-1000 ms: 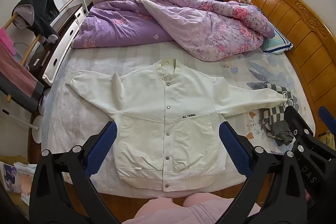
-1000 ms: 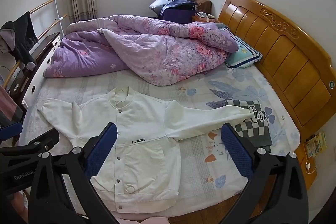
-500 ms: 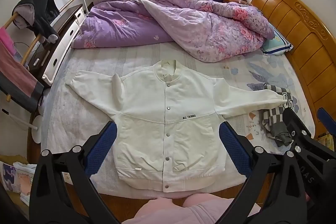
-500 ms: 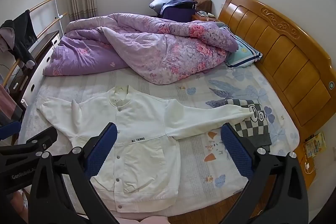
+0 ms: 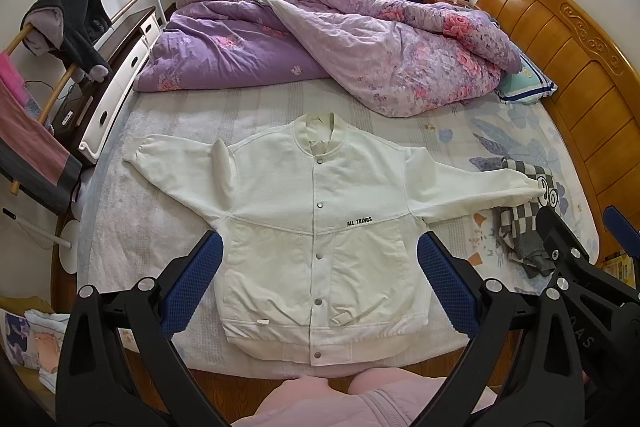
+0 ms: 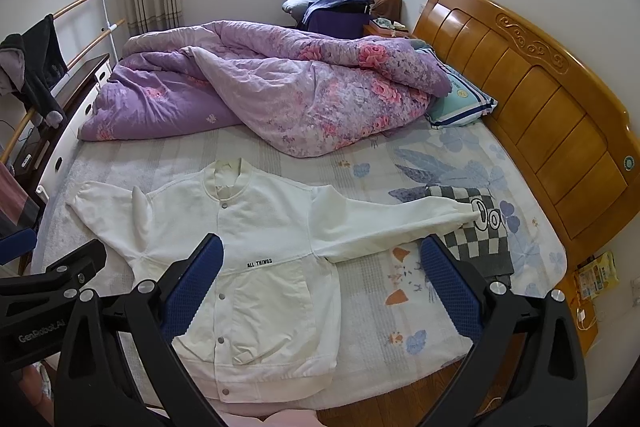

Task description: Fold large clothes

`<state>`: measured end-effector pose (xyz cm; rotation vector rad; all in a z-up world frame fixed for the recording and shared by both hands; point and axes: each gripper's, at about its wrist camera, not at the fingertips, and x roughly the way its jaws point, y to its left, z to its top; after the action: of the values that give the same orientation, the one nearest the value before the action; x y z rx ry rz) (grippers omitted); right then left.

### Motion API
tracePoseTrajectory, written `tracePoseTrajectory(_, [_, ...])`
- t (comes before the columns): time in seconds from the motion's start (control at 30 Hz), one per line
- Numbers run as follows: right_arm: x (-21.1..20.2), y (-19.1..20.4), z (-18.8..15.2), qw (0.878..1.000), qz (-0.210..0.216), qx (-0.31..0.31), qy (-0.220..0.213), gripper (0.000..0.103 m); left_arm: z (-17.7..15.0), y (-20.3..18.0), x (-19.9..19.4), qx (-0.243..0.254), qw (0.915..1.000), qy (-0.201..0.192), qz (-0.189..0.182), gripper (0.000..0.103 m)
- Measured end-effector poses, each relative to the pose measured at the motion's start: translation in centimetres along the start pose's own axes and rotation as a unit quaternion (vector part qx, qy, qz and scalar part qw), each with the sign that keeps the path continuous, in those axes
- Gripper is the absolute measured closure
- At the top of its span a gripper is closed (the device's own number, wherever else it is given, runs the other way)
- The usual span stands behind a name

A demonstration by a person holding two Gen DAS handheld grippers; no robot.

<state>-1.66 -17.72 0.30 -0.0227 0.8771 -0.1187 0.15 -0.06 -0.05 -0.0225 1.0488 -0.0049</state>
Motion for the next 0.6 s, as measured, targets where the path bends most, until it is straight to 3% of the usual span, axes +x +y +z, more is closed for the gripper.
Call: tracePoseTrajectory(0.6, [0.09, 0.06, -0.11, 1.000, -0.002, -0.003, 0.002, 0.008, -0.03, 0.06, -0.03, -0.001, 1.0000, 0.000, 0.000, 0.005])
